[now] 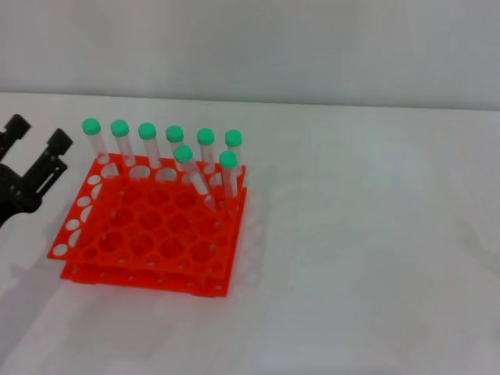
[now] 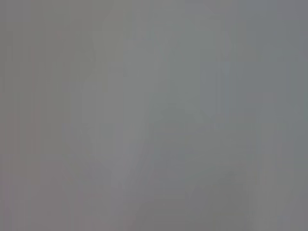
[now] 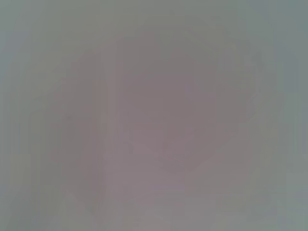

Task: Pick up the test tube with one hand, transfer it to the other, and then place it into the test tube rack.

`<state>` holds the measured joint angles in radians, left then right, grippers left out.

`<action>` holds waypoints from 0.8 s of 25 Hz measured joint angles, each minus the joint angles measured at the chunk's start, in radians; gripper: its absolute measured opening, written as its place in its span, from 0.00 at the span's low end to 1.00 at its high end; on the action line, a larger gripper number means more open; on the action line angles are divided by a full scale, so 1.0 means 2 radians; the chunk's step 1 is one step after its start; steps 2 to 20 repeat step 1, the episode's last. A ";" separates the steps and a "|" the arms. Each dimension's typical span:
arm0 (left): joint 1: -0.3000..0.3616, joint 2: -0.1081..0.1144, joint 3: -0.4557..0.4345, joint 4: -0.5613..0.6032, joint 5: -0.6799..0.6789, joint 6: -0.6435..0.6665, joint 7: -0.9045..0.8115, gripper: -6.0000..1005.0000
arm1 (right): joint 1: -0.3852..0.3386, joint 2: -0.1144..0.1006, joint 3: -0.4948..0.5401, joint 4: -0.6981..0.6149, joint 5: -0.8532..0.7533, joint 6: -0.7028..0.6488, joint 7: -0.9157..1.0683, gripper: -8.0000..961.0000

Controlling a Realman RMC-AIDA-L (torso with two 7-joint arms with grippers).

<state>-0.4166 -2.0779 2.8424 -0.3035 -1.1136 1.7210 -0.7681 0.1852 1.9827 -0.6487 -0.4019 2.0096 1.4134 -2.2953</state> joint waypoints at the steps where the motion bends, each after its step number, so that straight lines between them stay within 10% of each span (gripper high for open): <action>1: -0.001 0.000 0.000 0.006 0.000 -0.006 0.000 0.73 | -0.001 -0.003 0.000 0.000 0.000 -0.001 0.000 0.88; 20: -0.001 0.000 0.000 0.006 0.000 -0.006 0.000 0.73 | -0.001 -0.003 0.000 0.000 0.000 -0.001 0.000 0.88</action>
